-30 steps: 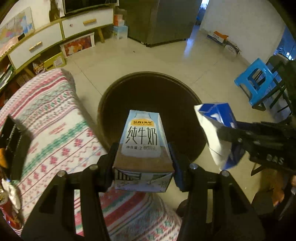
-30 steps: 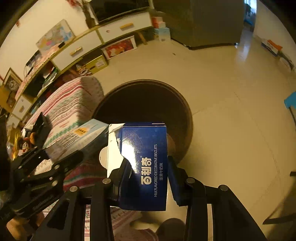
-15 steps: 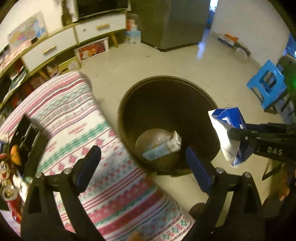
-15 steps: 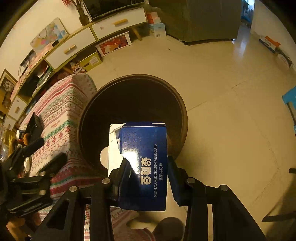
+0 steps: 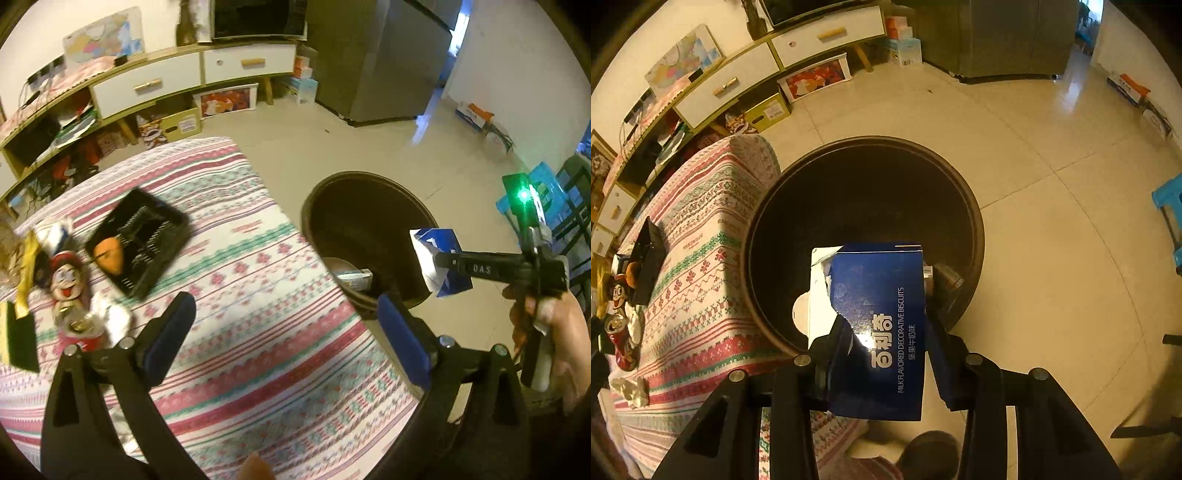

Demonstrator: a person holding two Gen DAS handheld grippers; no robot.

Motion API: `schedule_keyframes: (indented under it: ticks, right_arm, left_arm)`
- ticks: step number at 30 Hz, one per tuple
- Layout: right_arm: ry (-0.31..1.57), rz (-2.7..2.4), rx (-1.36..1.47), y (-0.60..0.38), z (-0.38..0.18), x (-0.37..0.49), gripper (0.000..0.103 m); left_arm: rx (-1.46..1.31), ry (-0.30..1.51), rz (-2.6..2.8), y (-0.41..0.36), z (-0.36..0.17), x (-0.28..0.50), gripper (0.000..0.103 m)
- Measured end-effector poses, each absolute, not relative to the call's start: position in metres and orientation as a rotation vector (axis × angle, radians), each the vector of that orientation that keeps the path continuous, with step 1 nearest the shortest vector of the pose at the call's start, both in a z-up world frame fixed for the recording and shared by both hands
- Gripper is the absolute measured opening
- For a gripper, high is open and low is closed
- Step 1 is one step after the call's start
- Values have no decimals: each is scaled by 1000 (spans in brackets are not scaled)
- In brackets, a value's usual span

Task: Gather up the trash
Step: 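Open the left tool over the bin while the right tool releases the biscuit box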

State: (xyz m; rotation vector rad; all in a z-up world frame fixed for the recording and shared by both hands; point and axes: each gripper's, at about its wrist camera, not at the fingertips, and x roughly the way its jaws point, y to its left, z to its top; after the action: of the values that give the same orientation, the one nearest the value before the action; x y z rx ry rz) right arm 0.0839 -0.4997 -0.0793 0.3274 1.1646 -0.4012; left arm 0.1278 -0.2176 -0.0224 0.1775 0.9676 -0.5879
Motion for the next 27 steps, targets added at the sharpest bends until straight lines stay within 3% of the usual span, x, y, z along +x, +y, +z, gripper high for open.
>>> schedule_keyframes:
  ticks: [12, 14, 15, 16, 27]
  right_arm:
    - [1148, -477, 317, -501, -80, 90, 45]
    - [1135, -487, 314, -499, -78, 90, 59]
    - [1127, -489, 314, -498, -76, 92, 75]
    - [1118, -490, 314, -497, -74, 92, 82]
    - [1065, -431, 304, -461, -51, 108, 83]
  left_arm:
    - [112, 944, -503, -142, -15, 118, 100]
    - [101, 948, -497, -133, -15, 118, 100]
    - [96, 950, -494, -128, -15, 118, 100]
    - [94, 951, -492, -124, -15, 119, 100]
    - [75, 952, -446, -86, -13, 123, 101]
